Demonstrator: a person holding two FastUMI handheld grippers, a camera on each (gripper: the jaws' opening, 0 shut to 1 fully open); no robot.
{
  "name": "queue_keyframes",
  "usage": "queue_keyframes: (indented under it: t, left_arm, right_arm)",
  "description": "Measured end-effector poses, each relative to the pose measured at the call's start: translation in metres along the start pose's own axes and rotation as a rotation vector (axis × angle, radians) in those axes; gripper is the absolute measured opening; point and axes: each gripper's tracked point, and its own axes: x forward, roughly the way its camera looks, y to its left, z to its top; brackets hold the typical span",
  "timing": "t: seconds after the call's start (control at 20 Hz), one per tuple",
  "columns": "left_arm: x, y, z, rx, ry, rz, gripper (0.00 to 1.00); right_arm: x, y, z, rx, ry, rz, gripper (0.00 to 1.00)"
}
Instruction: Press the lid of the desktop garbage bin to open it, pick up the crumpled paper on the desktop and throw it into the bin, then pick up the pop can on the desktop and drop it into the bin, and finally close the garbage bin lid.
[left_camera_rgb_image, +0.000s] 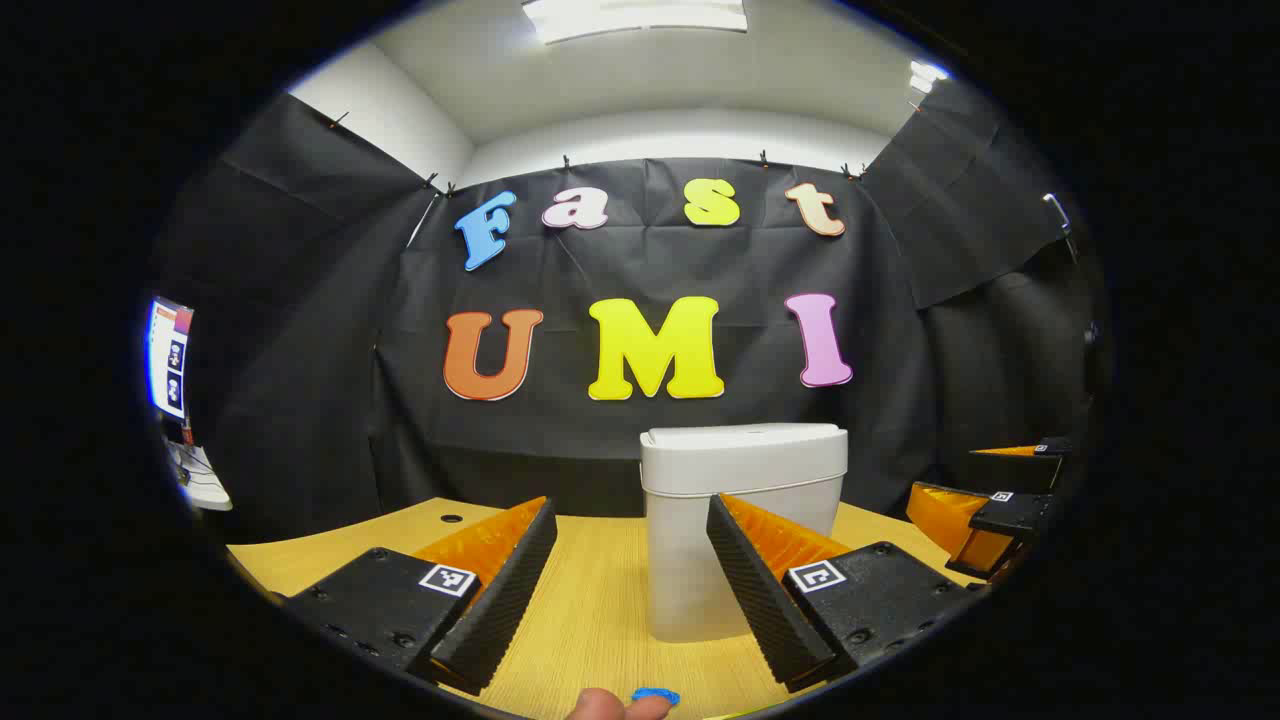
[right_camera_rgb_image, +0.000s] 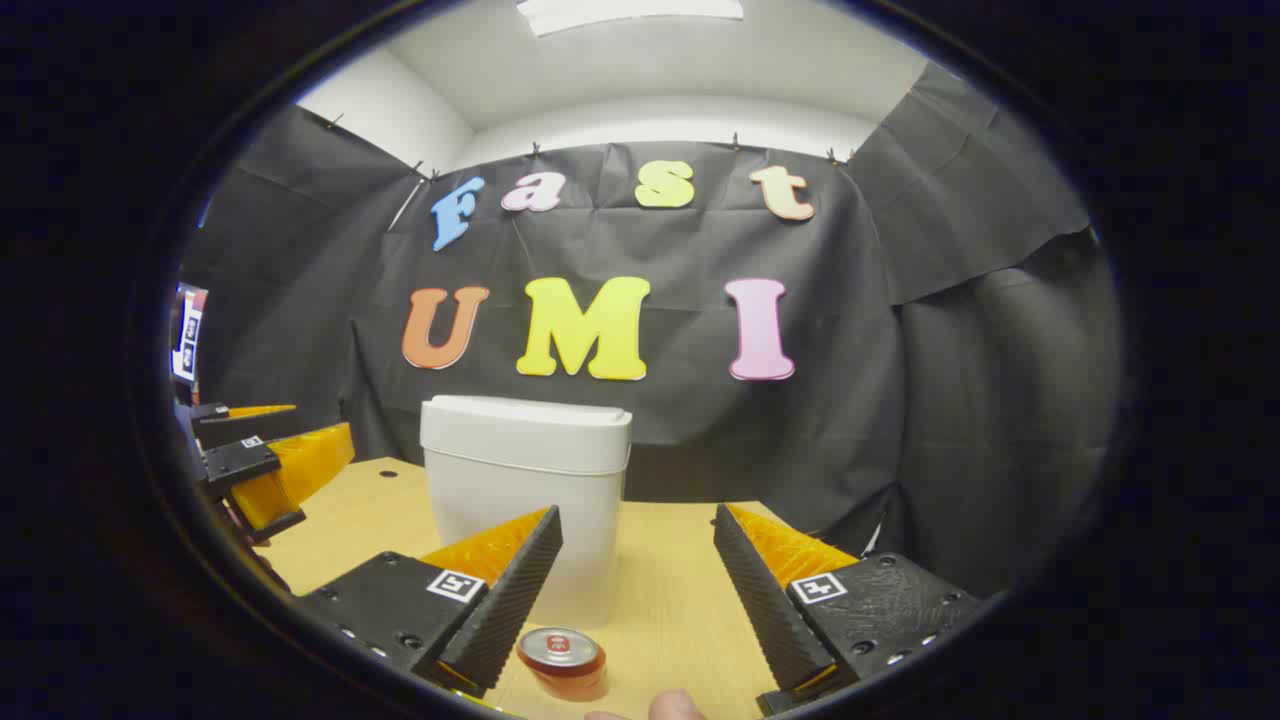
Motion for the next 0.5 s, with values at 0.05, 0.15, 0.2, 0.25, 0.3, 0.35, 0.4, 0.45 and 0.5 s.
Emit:
queue_keyframes:
  t: [0.05,0.15,0.2,0.25,0.3,0.35,0.4,0.45,0.5]
  left_arm:
    - [-0.0005,-0.0007,0.0005,-0.001,-0.001,-0.003,0.97]
    - [-0.0012,-0.0015,-0.0006,0.0,0.001,-0.003,0.97]
    - [-0.0013,0.0004,0.0006,0.0,-0.003,0.003,0.97]
    - [-0.0013,0.0014,0.0014,-0.002,-0.005,0.004,0.97]
    - [-0.0013,0.001,0.0015,-0.005,-0.007,0.001,0.97]
    - [-0.0018,0.001,0.001,-0.007,-0.008,-0.002,0.97]
    - [-0.0007,0.0005,0.0003,-0.009,-0.006,-0.003,0.97]
    - [0.0006,0.0005,-0.0011,-0.013,-0.002,-0.005,0.97]
    - [0.0015,-0.001,-0.0032,-0.015,0.005,-0.009,0.97]
  right_arm:
    - [0.0002,0.0001,0.0004,0.0,0.003,0.002,0.95]
    - [-0.0006,-0.0018,0.0043,0.0,-0.006,-0.004,0.95]
    - [-0.0009,-0.0008,0.0057,0.005,-0.01,-0.002,0.95]
    - [-0.001,0.0009,0.0054,0.005,-0.012,-0.001,0.98]
    - [-0.0012,0.0017,0.0064,0.001,-0.014,-0.002,0.95]
    - [-0.0012,0.0018,0.0064,-0.003,-0.014,-0.005,0.97]
    - [-0.0002,0.0017,0.0052,-0.003,-0.008,-0.008,0.95]
    - [-0.0001,0.0024,0.0029,0.003,-0.003,-0.008,0.95]
    - [0.0001,0.0032,0.0018,0.007,0.002,-0.006,0.95]
